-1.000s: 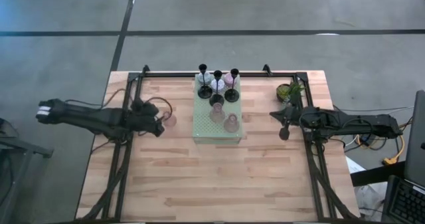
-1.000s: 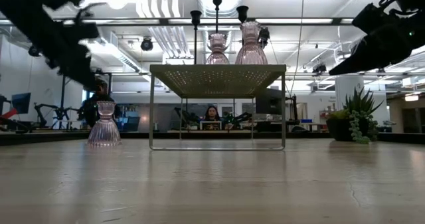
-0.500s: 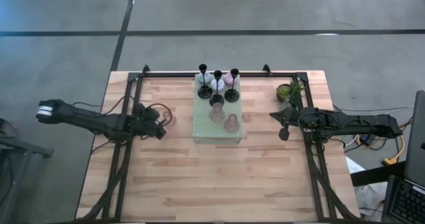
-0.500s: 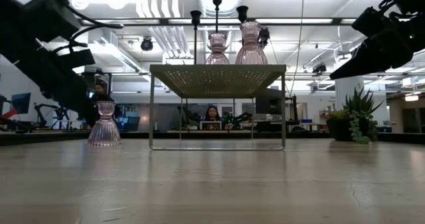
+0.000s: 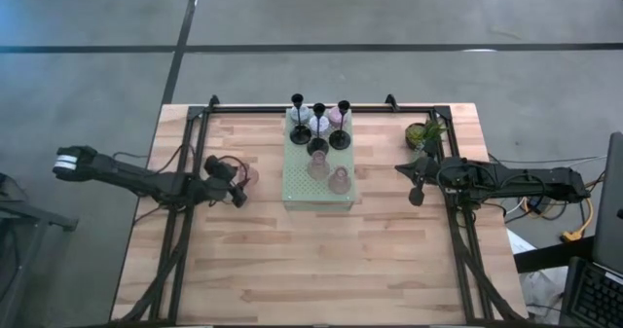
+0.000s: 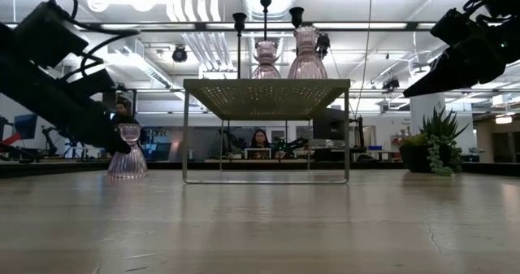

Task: Pick & Place candle stick holders
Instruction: Put the pink candle holder on the shelf

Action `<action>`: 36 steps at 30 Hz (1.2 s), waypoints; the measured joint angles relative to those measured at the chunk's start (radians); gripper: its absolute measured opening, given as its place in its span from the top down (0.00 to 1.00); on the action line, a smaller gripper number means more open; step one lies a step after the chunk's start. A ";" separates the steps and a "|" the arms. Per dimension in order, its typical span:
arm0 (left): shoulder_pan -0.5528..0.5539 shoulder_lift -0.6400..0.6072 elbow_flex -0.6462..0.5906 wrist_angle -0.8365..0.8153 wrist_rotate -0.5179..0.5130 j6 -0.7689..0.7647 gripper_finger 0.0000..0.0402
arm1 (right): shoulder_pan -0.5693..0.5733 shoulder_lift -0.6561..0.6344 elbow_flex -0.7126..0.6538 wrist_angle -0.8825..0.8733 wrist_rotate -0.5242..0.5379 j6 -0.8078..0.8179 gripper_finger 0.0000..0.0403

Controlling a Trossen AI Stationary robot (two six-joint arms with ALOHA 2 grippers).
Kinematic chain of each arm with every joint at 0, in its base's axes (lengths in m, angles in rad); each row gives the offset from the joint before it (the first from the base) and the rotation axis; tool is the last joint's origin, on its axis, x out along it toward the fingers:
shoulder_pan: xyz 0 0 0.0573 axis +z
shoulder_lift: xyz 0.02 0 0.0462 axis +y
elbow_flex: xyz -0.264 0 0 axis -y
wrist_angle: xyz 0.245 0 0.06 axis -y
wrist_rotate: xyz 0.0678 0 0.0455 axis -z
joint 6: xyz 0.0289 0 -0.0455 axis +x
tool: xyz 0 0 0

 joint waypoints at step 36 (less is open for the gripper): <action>0.070 0.059 -0.081 0.331 0.009 0.112 0.48 | 0.000 0.000 0.000 0.000 0.000 0.000 0.98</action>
